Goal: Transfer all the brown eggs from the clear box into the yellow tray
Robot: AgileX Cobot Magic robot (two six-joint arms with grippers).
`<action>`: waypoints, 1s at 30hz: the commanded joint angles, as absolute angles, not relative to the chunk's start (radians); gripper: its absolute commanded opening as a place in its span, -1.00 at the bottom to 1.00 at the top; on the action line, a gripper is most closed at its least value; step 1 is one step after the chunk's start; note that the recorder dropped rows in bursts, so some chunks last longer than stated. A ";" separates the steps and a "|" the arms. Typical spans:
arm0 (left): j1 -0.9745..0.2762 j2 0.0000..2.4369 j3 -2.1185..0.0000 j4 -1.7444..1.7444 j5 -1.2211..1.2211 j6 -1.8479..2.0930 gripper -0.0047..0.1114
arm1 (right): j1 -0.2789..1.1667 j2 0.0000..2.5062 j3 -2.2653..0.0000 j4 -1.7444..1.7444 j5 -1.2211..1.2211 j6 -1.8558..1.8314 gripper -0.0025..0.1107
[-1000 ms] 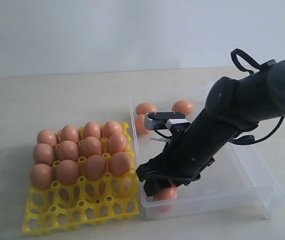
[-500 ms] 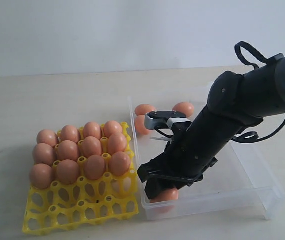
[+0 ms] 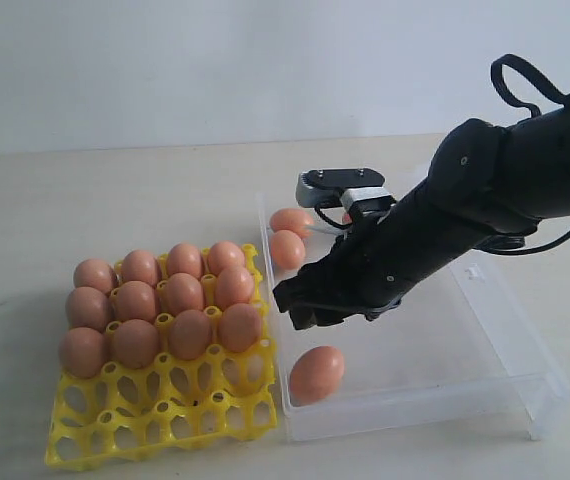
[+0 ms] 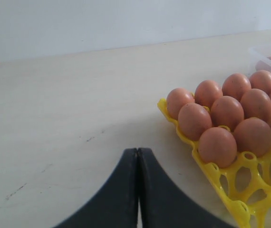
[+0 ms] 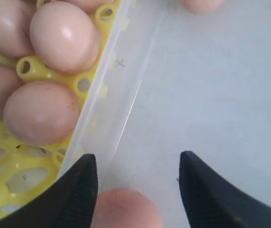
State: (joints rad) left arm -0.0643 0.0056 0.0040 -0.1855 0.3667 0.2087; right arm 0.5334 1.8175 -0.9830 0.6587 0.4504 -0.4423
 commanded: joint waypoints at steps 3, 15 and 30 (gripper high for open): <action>-0.069 0.000 0.000 -0.186 0.357 0.206 -0.92 | 0.528 1.805 -0.982 0.617 0.512 -0.441 -0.06; -0.069 0.000 0.000 -0.186 0.357 0.206 -0.92 | 0.524 1.805 -0.982 0.576 0.571 -0.392 0.09; -0.069 0.000 0.000 -0.186 0.357 0.206 -0.92 | 0.524 1.849 -0.982 0.606 0.545 -0.392 0.09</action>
